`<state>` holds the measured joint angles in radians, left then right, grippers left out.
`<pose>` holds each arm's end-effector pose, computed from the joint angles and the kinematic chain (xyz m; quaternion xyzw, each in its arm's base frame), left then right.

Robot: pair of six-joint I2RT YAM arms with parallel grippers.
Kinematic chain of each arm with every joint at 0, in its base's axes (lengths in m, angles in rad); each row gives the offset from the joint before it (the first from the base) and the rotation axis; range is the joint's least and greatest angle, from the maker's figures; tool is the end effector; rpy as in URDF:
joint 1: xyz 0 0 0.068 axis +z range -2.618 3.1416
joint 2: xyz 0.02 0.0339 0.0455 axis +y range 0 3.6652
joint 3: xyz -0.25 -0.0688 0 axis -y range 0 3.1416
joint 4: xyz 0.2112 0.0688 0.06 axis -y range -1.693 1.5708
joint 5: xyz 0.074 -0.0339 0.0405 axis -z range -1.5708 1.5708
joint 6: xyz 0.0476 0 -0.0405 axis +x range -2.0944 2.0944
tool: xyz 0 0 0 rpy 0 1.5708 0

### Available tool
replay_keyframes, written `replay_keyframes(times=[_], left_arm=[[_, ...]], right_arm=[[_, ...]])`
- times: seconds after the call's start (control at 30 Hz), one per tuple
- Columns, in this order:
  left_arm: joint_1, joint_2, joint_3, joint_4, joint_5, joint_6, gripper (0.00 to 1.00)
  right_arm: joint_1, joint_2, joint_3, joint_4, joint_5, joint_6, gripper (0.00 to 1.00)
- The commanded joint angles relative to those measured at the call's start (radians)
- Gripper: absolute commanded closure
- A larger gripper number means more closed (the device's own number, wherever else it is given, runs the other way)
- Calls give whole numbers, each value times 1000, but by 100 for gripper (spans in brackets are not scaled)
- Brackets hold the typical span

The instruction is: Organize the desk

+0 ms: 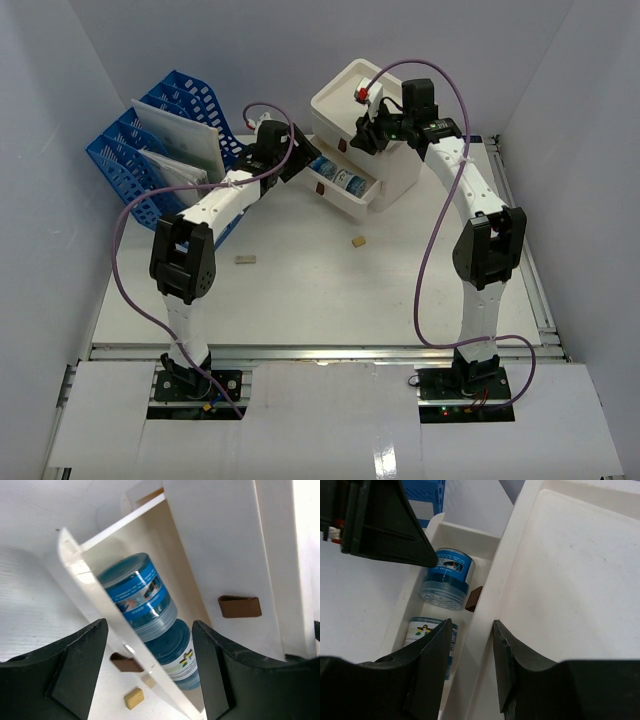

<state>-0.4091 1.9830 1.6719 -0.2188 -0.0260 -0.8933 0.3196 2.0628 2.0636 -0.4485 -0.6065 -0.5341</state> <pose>0.4083 -0.1757 0.2736 -0.2143 0.8407 -0.2924 0.4023 0.4198 0.1675 0.3451 -0.4792 0.6695 0.1969 0.5323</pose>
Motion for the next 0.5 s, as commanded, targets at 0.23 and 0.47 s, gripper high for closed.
replay_keyframes(times=[0.23,0.47], left_arm=[[1,-162,-124,-122,-46,-36,21],[1,-61,-53,-137,17,-97,23]], right_arm=[[13,46,-37,-105,-7,43,58],[13,40,-54,-102,-1,48,59]])
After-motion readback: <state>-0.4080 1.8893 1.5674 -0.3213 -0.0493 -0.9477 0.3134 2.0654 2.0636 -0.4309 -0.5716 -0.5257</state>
